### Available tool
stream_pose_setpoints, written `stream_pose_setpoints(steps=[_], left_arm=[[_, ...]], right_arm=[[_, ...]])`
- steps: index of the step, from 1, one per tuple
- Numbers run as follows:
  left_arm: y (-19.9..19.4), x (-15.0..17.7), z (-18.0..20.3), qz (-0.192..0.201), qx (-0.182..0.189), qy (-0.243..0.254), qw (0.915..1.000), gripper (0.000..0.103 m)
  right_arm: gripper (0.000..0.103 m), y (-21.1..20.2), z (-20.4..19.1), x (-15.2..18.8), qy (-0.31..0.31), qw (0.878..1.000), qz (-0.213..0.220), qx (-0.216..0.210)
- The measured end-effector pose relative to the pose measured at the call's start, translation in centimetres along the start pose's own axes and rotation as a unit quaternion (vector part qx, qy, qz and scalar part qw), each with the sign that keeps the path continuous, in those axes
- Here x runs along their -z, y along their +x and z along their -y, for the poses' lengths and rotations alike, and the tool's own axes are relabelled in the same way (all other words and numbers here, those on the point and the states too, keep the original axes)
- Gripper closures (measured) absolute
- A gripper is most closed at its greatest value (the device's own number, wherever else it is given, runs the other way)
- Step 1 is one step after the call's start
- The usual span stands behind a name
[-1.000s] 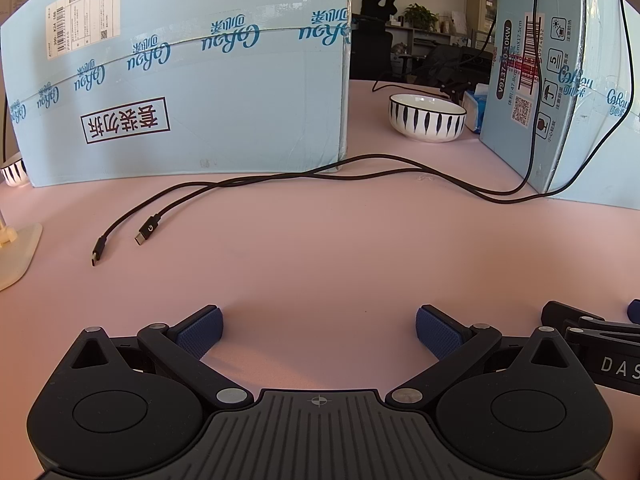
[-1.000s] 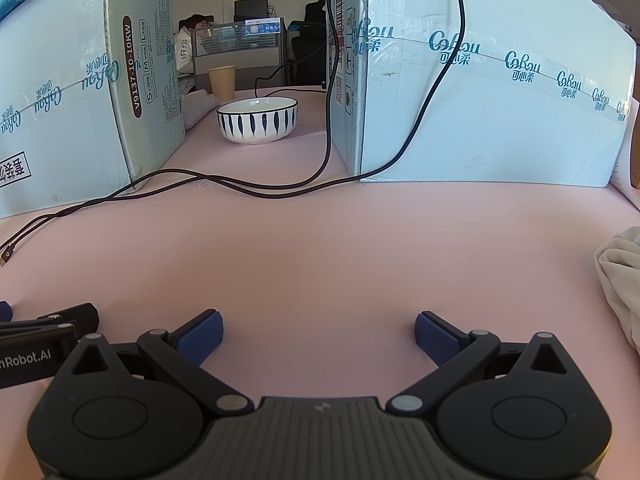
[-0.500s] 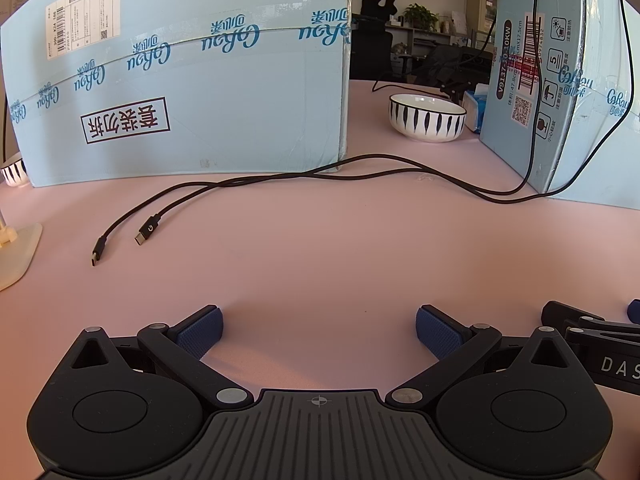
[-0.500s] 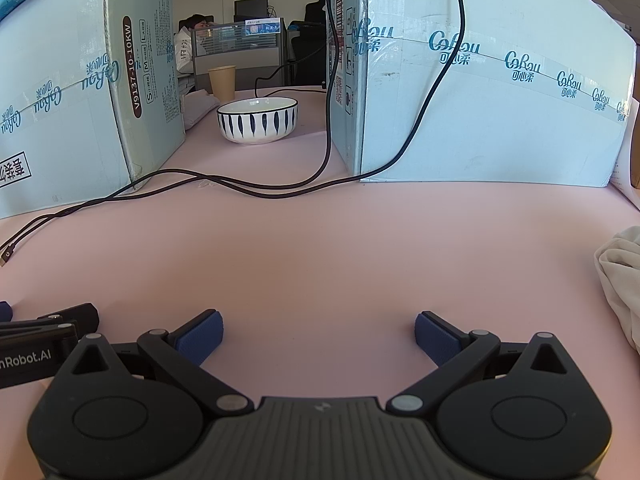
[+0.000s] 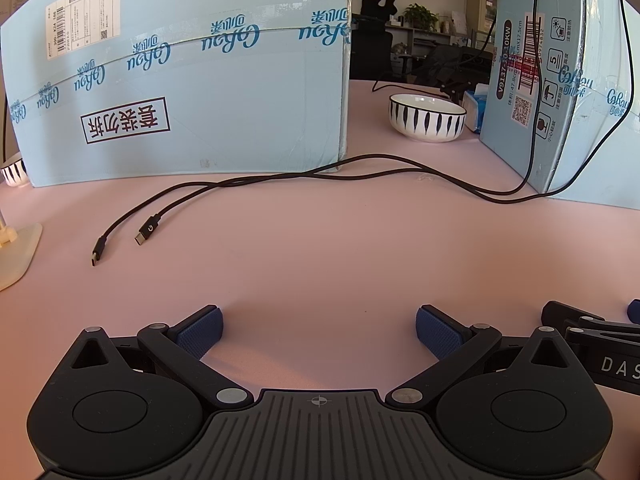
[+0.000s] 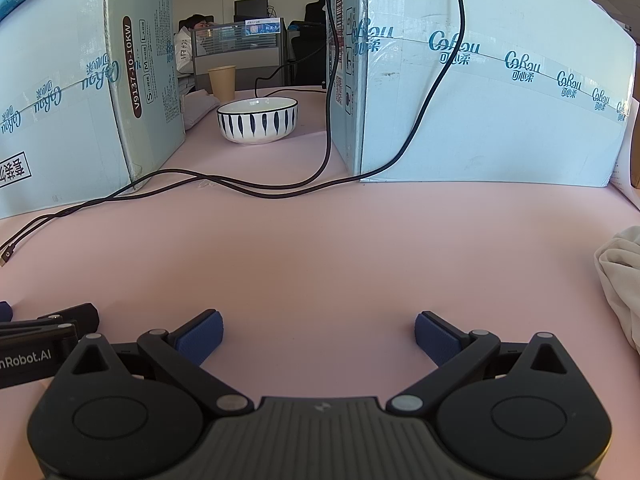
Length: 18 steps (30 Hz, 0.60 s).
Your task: Fold clothes
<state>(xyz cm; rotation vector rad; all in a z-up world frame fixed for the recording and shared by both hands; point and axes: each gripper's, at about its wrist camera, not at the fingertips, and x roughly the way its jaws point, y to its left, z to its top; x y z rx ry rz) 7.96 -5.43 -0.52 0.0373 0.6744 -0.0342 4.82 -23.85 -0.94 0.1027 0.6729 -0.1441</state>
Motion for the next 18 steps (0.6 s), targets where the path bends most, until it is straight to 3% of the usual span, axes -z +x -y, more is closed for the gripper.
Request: stream_pose_setpoints(steps=[18], left_arm=[[0.02,0.03,-0.01,0.0,0.0,0.0,1.0,0.0]], right_arm=[[0.0,0.0,-0.08,-0.04,-0.004,1.0,-0.001,0.003]])
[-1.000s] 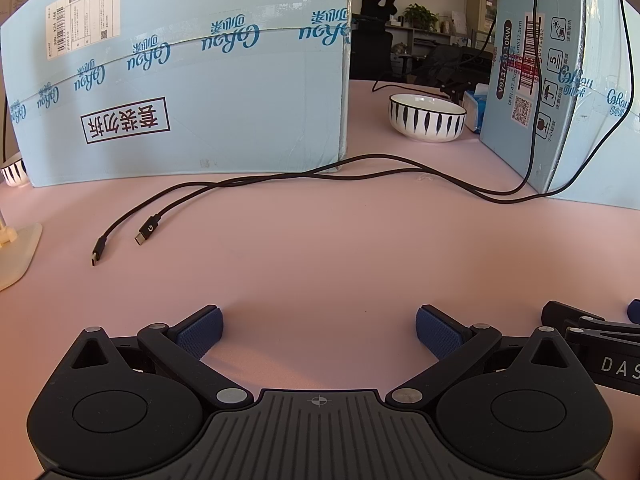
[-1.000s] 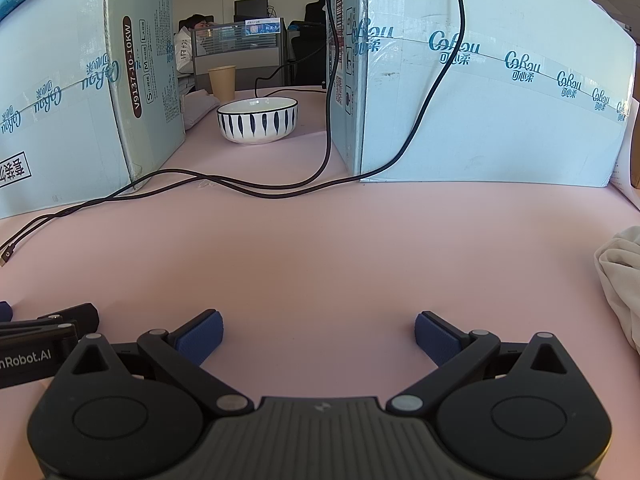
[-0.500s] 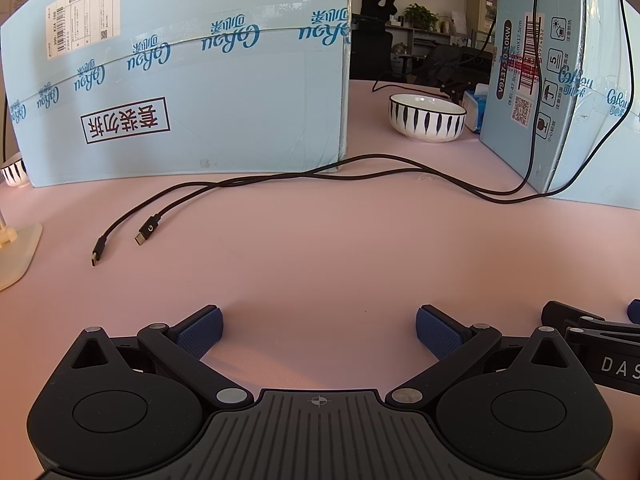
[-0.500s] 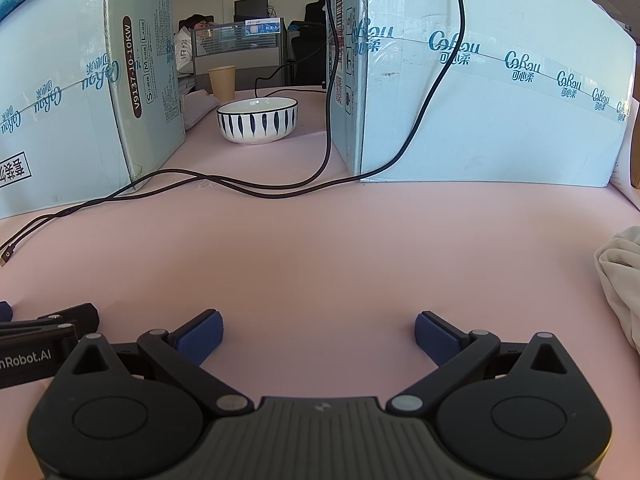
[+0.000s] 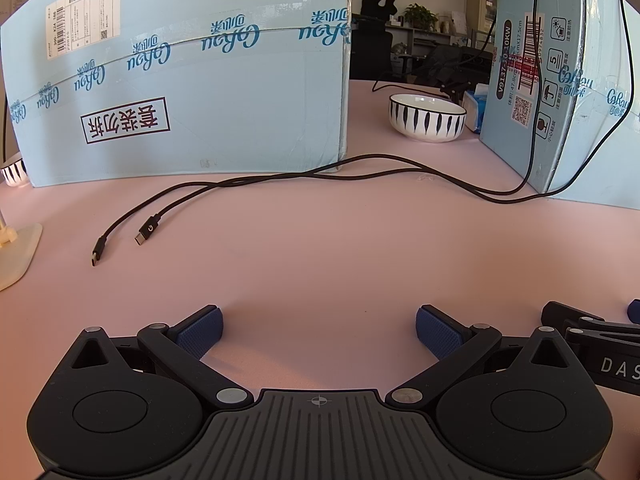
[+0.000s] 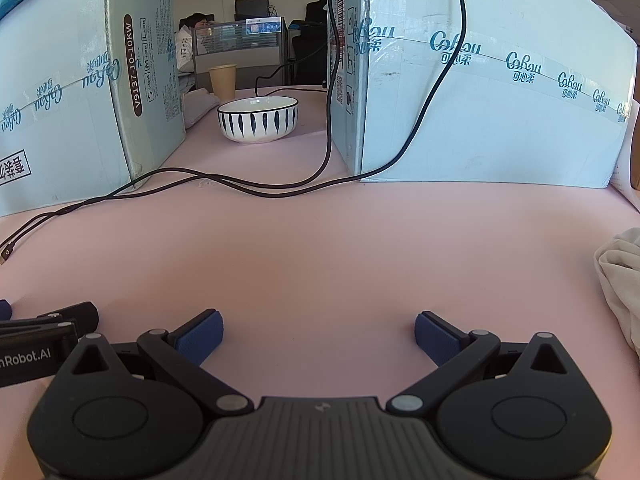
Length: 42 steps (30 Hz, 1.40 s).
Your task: Fold clothes
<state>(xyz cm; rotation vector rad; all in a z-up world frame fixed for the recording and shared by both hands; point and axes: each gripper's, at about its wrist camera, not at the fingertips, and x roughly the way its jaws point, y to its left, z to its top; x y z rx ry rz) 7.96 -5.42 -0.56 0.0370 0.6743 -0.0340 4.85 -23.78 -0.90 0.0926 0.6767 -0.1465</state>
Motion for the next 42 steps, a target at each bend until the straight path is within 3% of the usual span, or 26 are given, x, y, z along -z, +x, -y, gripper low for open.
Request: stream_pose_setpoints(steps=[42], left_arm=[[0.09,0.01,0.17,-0.001,0.0,-0.002,1.0,0.0]], right_arm=[[0.0,0.01,-0.15,0.0,-0.003,1.0,0.0,0.002]])
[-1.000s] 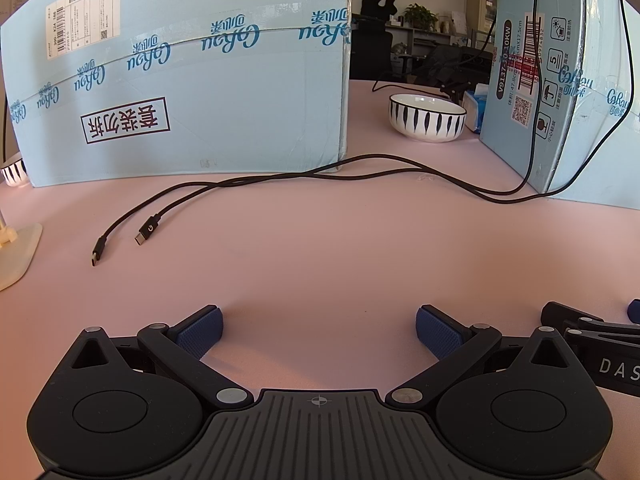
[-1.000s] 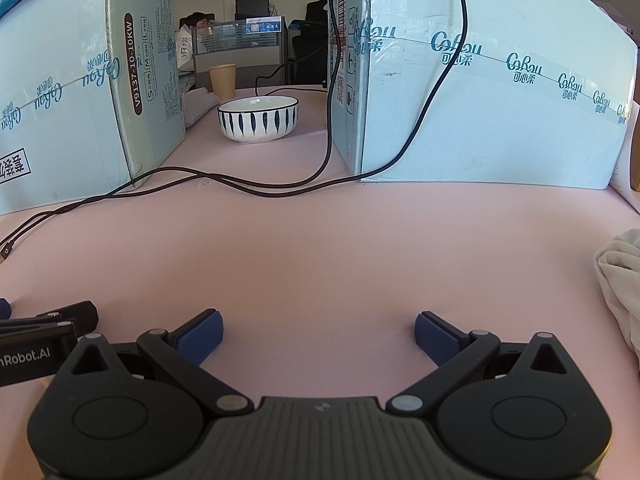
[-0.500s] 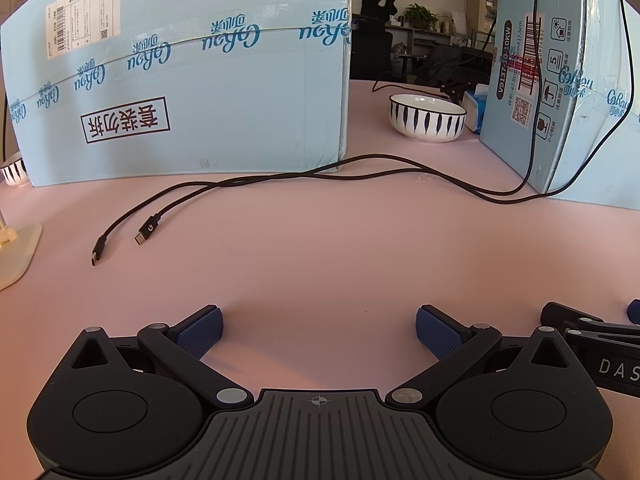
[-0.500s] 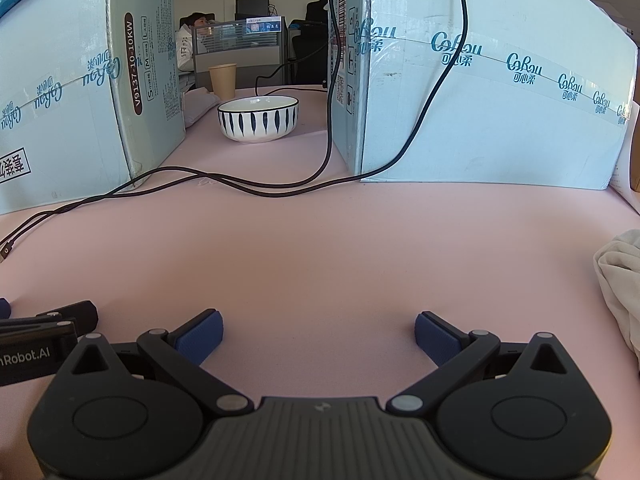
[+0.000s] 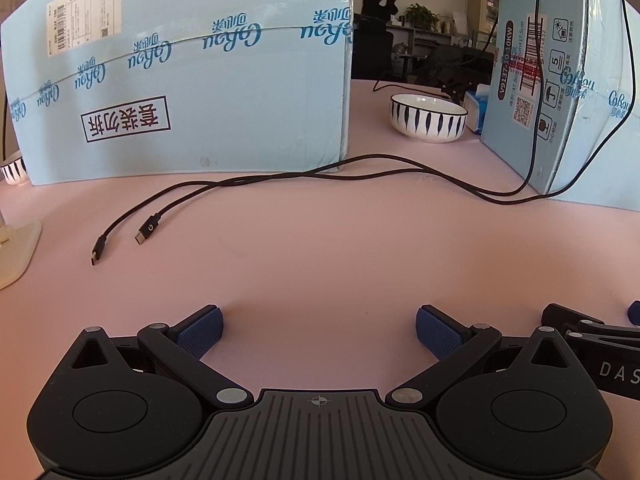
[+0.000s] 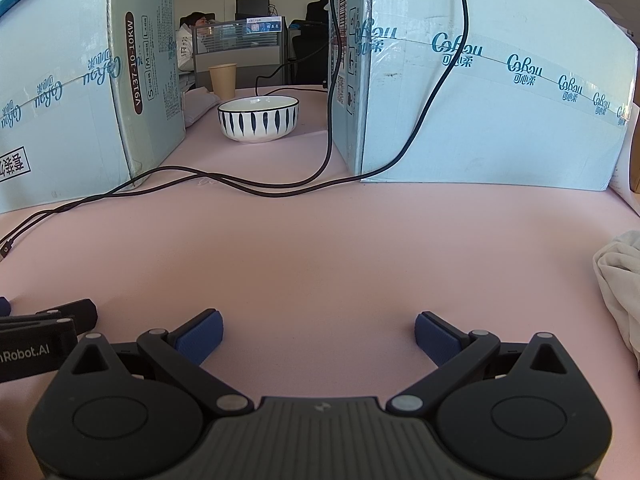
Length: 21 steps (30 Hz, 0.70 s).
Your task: Fold clothes
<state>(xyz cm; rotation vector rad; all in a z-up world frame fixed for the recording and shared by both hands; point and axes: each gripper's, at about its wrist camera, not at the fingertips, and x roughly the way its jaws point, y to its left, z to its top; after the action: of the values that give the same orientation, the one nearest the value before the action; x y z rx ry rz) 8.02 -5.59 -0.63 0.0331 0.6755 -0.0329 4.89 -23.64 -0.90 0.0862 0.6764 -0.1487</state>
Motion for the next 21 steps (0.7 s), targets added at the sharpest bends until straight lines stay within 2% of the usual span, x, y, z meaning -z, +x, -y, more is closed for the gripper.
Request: stream_pose_setpoints(steps=[21], left_arm=[[-0.04,0.01,-0.07,0.001,-0.001,0.001,1.0,0.0]], right_arm=[[0.0,-0.02,0.05,-0.01,0.0,1.0,0.0,0.0]])
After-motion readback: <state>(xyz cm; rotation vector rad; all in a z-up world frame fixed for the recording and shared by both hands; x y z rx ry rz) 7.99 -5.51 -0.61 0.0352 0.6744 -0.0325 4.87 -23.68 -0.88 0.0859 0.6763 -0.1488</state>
